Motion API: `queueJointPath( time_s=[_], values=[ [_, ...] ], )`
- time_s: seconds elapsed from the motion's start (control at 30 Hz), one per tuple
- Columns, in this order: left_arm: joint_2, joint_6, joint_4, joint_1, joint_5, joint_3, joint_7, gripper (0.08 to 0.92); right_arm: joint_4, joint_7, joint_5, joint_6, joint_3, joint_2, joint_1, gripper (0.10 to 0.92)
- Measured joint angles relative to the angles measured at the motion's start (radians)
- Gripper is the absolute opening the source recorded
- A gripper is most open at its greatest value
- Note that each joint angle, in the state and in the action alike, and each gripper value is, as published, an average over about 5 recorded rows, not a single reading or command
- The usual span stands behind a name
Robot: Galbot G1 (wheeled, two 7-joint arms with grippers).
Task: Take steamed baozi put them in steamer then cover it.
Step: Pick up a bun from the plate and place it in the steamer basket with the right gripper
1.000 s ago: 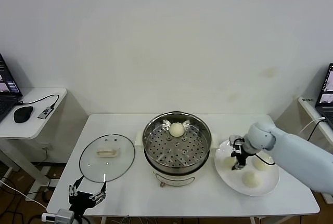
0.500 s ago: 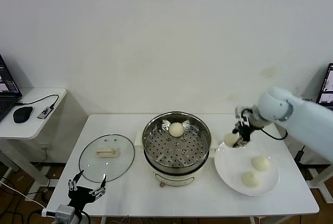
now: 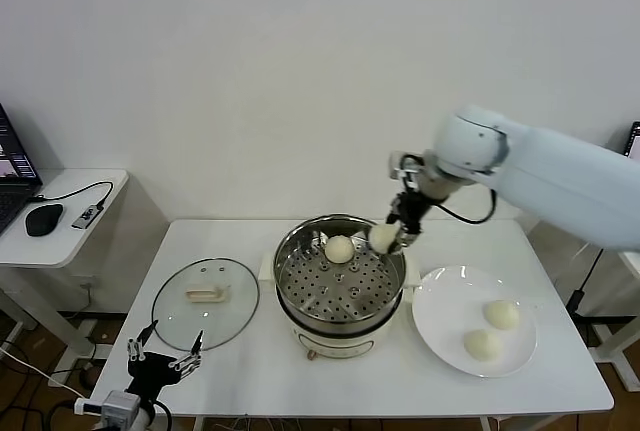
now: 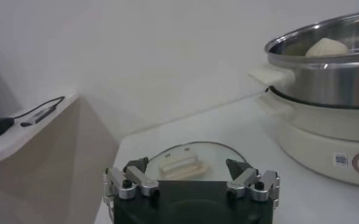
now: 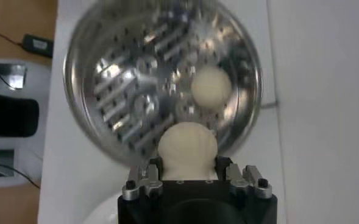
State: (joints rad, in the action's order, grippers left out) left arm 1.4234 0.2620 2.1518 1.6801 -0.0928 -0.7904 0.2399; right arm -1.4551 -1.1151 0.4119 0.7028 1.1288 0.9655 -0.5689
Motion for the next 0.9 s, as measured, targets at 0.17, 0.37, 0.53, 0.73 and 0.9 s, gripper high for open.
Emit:
queueJointPath(
  time_s=[0.17, 0.37, 0.53, 0.73, 0.9],
  values=[
    [0.005, 0.007, 0.007, -0.004, 0.004, -0.003, 0.002, 0.823, 0.057, 0.003, 0.002, 0.008, 0.006, 0.107, 0.027, 0.535],
    [0.01, 0.009, 0.009, -0.005, 0.009, -0.003, 0.004, 0.823, 0.127, 0.007, -0.024, 0.011, 0.004, 0.21, 0.083, 0.535],
    [0.005, 0.013, 0.008, -0.003, 0.014, -0.004, 0.005, 0.823, 0.182, 0.008, -0.057, 0.011, 0.001, 0.276, 0.128, 0.535],
    [-0.002, 0.019, 0.006, -0.014, 0.019, 0.0, 0.011, 0.823, 0.239, 0.012, -0.095, 0.011, -0.003, 0.334, 0.172, 0.532],
    [-0.005, 0.02, -0.003, -0.018, 0.023, 0.0, 0.012, 0.823, 0.277, 0.017, -0.115, 0.009, -0.004, 0.367, 0.195, 0.531]
  ],
)
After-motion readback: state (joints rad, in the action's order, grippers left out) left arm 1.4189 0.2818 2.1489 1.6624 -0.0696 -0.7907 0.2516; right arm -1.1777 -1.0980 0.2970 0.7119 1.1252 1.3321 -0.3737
